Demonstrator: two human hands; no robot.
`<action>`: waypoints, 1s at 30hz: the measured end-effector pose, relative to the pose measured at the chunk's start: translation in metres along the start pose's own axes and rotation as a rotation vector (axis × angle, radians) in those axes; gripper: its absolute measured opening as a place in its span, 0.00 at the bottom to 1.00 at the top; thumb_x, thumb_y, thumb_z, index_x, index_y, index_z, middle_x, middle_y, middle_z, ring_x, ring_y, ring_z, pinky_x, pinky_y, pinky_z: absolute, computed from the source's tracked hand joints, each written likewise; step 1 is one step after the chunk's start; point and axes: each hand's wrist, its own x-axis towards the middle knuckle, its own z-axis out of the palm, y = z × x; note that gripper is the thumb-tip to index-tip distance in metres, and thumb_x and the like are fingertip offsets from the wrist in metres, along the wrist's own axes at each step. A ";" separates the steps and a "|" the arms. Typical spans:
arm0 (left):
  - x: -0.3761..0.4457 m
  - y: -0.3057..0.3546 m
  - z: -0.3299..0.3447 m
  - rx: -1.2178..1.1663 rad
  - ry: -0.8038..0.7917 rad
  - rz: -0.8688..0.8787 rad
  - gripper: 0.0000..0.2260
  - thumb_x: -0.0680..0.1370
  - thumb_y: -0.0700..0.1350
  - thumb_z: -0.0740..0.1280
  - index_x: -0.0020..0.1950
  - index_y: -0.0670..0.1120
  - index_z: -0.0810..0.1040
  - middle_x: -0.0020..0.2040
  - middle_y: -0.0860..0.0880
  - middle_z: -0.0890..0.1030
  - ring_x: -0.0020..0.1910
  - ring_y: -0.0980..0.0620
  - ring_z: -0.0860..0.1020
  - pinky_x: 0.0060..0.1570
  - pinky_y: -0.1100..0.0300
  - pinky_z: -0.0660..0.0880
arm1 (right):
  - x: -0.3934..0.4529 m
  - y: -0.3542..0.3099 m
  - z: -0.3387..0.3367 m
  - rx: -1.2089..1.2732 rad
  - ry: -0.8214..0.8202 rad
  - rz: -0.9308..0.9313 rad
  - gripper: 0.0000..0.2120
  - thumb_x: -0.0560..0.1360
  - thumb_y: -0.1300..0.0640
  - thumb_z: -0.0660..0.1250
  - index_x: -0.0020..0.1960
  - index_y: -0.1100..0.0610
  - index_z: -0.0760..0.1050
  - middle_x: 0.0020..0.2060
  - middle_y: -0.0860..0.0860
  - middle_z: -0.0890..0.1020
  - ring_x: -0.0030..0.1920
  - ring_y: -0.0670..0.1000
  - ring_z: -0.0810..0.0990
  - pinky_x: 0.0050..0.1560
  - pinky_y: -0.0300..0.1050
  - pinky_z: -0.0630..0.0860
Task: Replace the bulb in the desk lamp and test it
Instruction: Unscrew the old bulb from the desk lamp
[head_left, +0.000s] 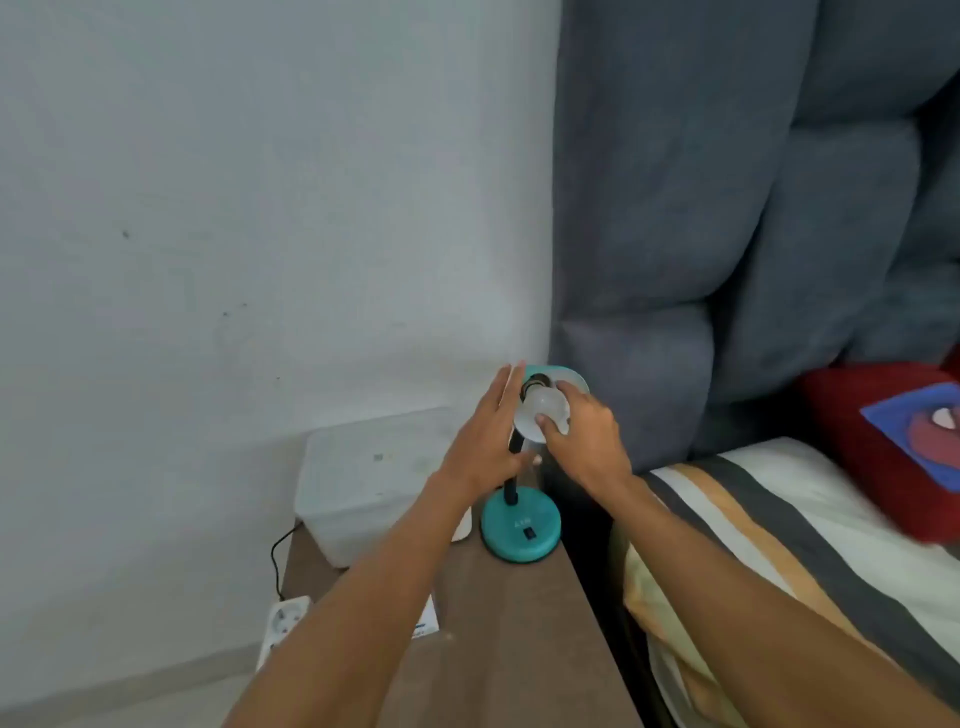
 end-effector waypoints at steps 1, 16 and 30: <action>0.006 -0.002 0.005 -0.014 -0.008 0.030 0.54 0.73 0.48 0.79 0.84 0.53 0.42 0.85 0.49 0.48 0.84 0.49 0.52 0.76 0.56 0.60 | 0.003 0.001 0.002 0.044 -0.001 0.014 0.25 0.77 0.52 0.68 0.72 0.55 0.69 0.62 0.58 0.80 0.60 0.60 0.79 0.61 0.54 0.76; 0.021 -0.019 0.012 -0.034 0.047 0.077 0.42 0.76 0.41 0.76 0.84 0.49 0.55 0.83 0.49 0.60 0.79 0.48 0.66 0.76 0.56 0.67 | 0.017 0.026 0.033 -0.193 0.014 -0.287 0.33 0.69 0.68 0.72 0.73 0.56 0.69 0.70 0.57 0.71 0.66 0.62 0.70 0.60 0.60 0.77; 0.019 -0.023 0.013 -0.022 0.047 0.090 0.44 0.76 0.40 0.77 0.84 0.50 0.54 0.83 0.49 0.60 0.78 0.47 0.67 0.75 0.53 0.69 | 0.018 0.019 0.036 -0.070 0.054 -0.085 0.30 0.75 0.58 0.71 0.74 0.56 0.65 0.69 0.58 0.72 0.64 0.61 0.75 0.59 0.57 0.77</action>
